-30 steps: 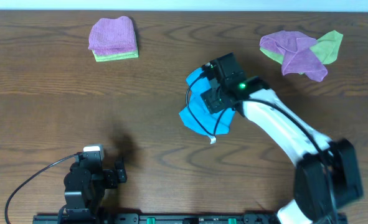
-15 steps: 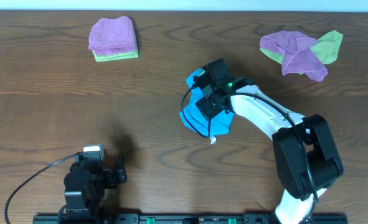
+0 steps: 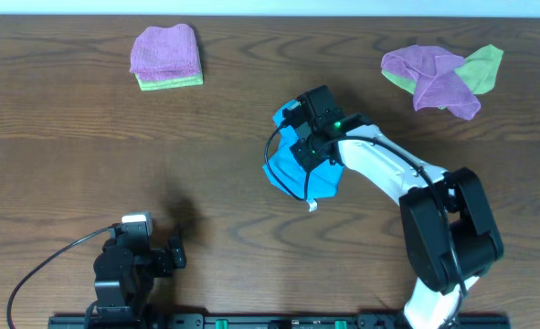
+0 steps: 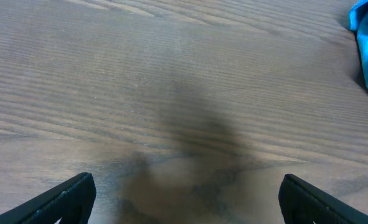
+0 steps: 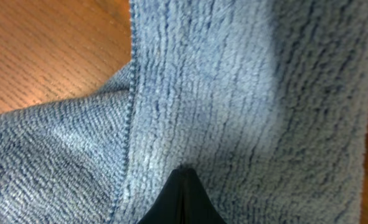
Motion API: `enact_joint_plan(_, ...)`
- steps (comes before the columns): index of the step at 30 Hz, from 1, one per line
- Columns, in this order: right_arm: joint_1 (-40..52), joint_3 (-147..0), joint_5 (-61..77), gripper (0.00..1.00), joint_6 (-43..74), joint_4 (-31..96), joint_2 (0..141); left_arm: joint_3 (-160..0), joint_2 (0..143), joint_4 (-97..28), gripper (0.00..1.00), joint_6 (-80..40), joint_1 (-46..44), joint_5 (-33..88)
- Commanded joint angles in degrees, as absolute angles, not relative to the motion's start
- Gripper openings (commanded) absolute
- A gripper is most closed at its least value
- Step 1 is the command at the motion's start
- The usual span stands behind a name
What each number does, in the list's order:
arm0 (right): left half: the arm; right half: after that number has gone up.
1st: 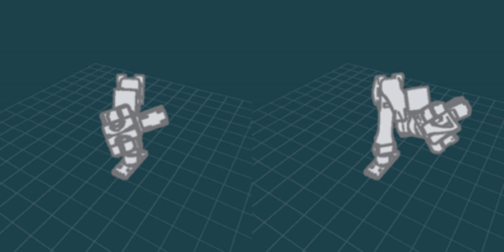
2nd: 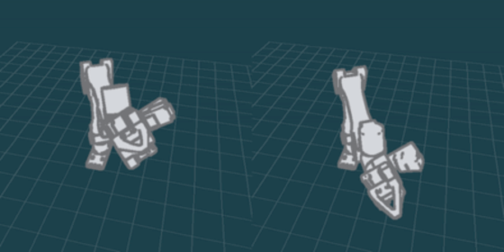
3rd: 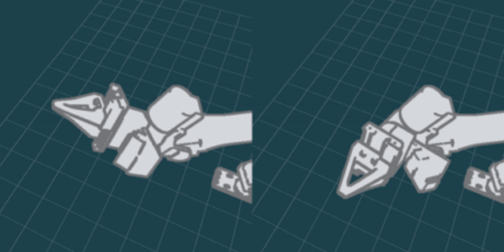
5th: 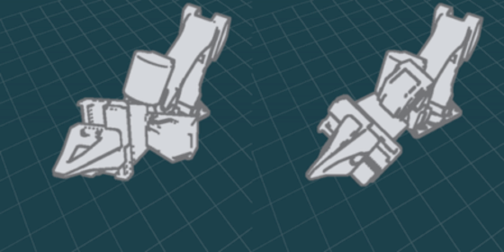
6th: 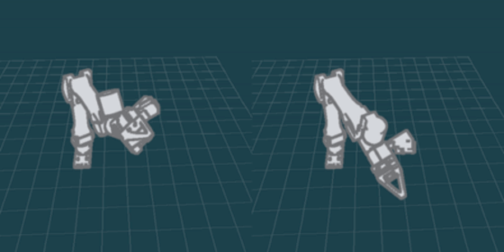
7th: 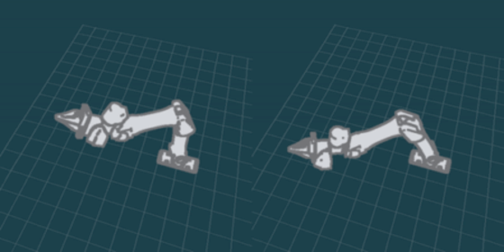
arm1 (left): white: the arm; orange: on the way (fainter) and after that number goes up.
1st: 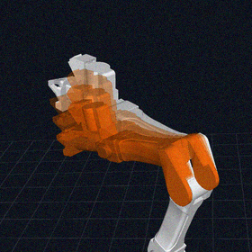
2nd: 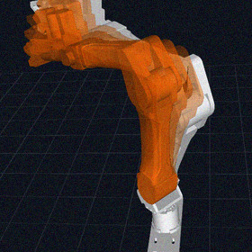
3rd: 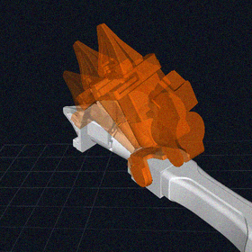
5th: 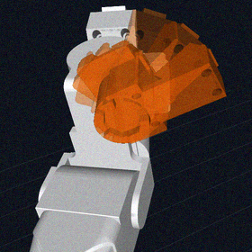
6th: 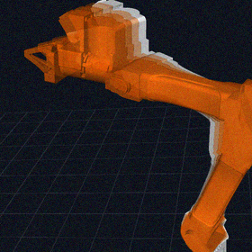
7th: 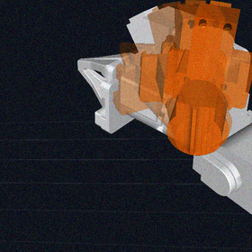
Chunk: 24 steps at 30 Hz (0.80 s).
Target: Fold the cloth
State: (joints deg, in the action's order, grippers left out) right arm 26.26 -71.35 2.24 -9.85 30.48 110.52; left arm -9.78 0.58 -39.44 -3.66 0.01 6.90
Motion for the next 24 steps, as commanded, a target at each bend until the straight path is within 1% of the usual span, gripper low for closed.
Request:
enact_joint_plan(1, 25.80, -72.01, 2.00, 0.11, -8.84, 31.14, 111.22, -9.28, 0.23, -39.64, 0.95, -4.38, 0.36, 7.11)
enact_joint_plan(2, 25.87, -72.01, 3.40, 0.30, -8.93, 32.18, 111.22, -9.28, 0.23, -39.64, 0.95, -4.38, 0.36, 7.11)
enact_joint_plan(3, 25.98, -72.01, 5.78, 0.40, -9.93, 33.76, 111.22, -9.28, 0.23, -39.64, 0.95, -4.36, 0.36, 7.09)
enact_joint_plan(5, 26.22, -72.01, 8.99, 0.46, -11.35, 35.79, 111.22, -9.28, 0.23, -39.64, 0.95, -4.36, 0.36, 7.09)
enact_joint_plan(9, 26.94, -72.01, 10.55, 0.52, -13.39, 38.48, 111.22, -9.28, 0.23, -39.64, 0.95, -4.36, 0.36, 7.09)
enact_joint_plan(13, 27.09, -72.01, 10.96, 0.56, -13.63, 38.70, 111.22, -9.28, 0.23, -39.64, 0.95, -4.36, 0.36, 7.09)
enact_joint_plan(24, 26.92, -71.99, 9.37, 0.61, -15.53, 38.41, 111.63, -9.28, 0.23, -39.64, 0.95, -4.36, 0.36, 7.09)
